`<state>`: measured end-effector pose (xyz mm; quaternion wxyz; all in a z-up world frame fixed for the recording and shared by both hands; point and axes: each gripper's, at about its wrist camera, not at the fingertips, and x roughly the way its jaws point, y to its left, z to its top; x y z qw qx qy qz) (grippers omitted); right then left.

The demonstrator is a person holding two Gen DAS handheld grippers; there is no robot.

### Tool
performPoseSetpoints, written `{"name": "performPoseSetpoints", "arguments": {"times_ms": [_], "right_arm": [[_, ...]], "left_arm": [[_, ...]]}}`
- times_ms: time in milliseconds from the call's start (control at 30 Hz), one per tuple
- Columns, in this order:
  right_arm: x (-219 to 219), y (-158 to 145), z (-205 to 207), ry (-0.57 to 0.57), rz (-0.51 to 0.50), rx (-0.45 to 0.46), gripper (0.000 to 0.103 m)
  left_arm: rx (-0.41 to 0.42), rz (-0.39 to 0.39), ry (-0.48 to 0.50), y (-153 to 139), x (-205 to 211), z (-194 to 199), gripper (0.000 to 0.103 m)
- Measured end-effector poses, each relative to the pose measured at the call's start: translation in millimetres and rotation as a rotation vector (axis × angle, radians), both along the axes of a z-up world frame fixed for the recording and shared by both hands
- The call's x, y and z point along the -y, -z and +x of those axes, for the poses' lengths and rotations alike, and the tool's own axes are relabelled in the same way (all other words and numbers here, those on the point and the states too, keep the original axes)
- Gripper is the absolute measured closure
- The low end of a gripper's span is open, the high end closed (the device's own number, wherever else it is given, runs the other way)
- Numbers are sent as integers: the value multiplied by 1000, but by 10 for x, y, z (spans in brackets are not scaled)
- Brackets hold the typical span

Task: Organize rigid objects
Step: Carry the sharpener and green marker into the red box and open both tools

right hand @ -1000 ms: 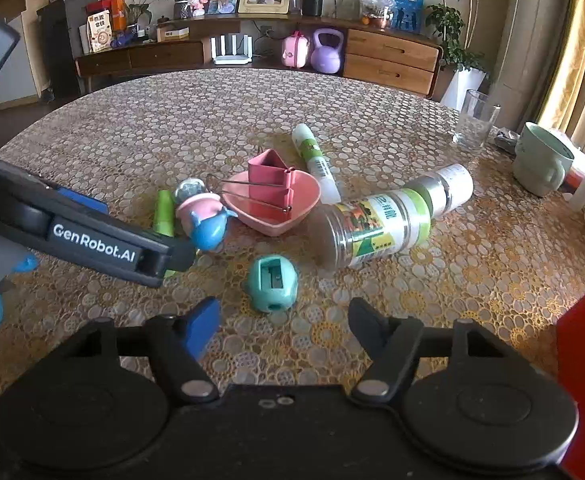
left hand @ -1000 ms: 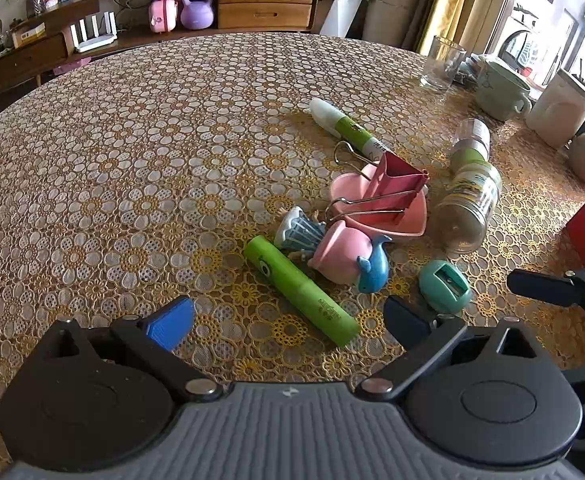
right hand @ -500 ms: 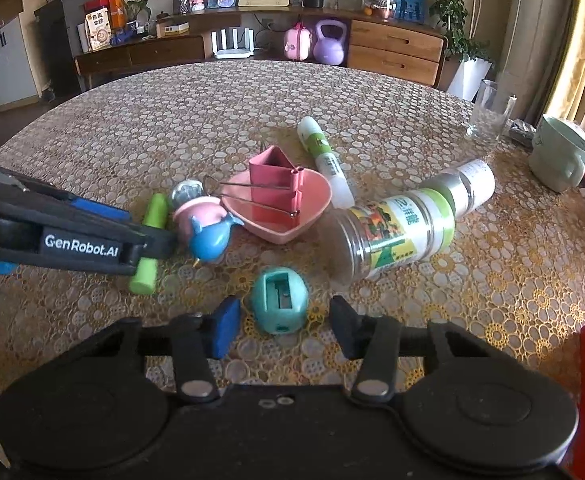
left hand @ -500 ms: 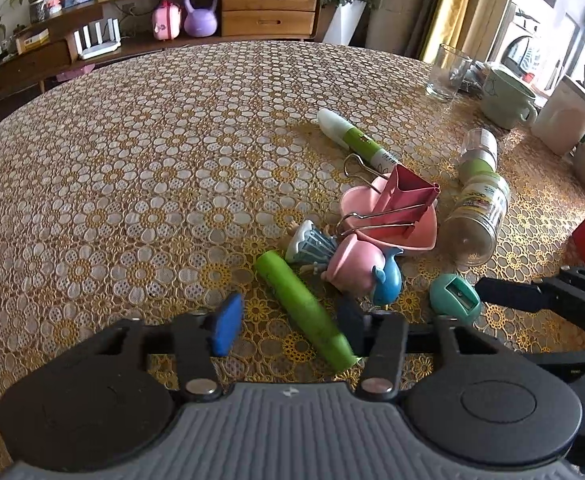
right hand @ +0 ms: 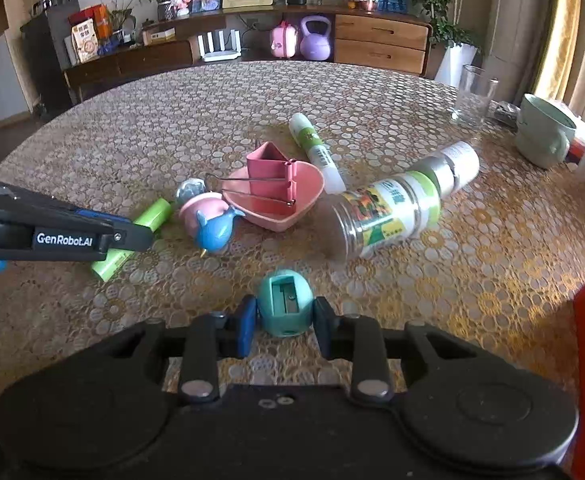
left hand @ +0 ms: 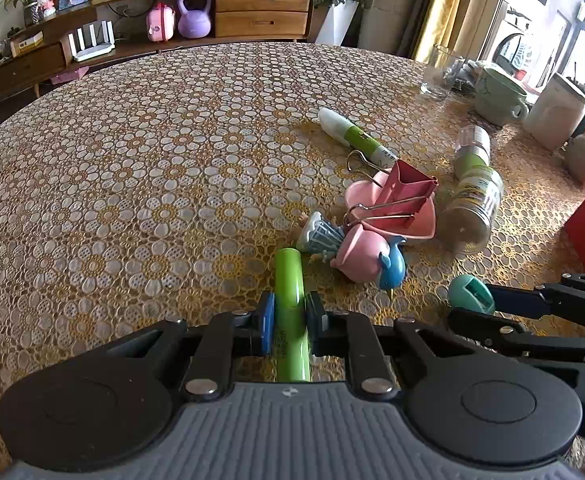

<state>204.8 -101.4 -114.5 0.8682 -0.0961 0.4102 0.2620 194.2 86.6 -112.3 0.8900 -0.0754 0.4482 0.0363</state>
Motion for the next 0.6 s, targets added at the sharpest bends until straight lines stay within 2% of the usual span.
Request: {"name": "performPoseSetpoints", "arguments": {"times_ms": [267,600], "right_arm": [[224,-248,-223,21,31,5,74],[678,-757,-466,52,64,62,74]], "left_arm": [[0,-16,-4,-127,-26,-188,86],[20,-41,71,-538,266,-380,86]]}}
